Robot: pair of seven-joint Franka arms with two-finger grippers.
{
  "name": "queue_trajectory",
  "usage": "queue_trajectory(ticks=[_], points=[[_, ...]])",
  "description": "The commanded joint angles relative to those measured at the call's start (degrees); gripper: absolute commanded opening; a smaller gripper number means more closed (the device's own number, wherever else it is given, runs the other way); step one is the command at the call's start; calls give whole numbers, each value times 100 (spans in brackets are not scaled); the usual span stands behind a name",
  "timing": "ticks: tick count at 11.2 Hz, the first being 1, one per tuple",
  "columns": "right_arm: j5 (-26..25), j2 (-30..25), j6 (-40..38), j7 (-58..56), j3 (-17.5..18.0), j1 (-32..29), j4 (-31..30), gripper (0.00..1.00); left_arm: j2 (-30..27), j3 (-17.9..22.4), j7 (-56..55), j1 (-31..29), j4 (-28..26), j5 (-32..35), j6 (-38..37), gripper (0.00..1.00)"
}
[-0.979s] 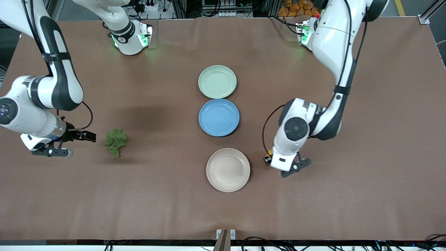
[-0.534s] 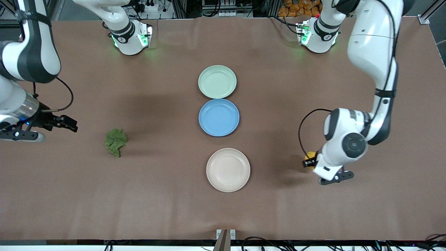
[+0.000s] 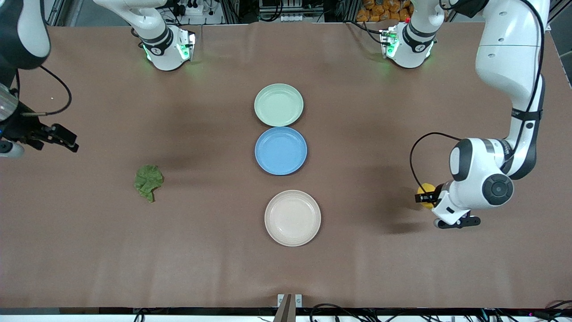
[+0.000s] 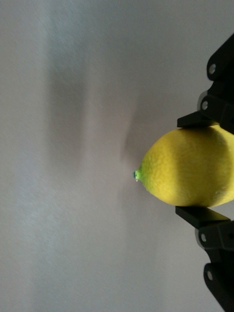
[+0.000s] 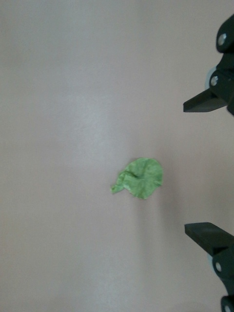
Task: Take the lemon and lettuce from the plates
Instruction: 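Carry the lemon beside the plates and release it with the left gripper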
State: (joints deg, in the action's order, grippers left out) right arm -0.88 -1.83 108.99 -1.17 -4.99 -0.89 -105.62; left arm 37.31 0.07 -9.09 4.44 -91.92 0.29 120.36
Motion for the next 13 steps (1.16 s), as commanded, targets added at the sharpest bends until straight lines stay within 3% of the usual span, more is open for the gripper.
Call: queue_trajectory(ticks=[1, 2, 3, 4, 6, 13], points=[[70, -54, -842, 20, -63, 71, 585, 100, -303, -60, 171, -57, -414, -55, -257, 4], [70, -54, -1010, 20, -63, 71, 735, 100, -294, -60, 171, -57, -406, -55, -415, 46], [79, -80, -1116, 20, -63, 71, 823, 100, -285, -60, 171, -74, -406, -47, -469, 94], [79, -167, -1135, 20, -55, 71, 824, 100, -268, -60, 171, -66, -397, -20, -495, 100], [79, -212, -1170, 3, -63, 63, 824, 100, -329, -34, 162, -66, -336, 15, -845, 100], [79, -195, -1091, 11, -63, 159, 780, 100, -2190, -183, 672, -74, -283, 15, -1146, 100]])
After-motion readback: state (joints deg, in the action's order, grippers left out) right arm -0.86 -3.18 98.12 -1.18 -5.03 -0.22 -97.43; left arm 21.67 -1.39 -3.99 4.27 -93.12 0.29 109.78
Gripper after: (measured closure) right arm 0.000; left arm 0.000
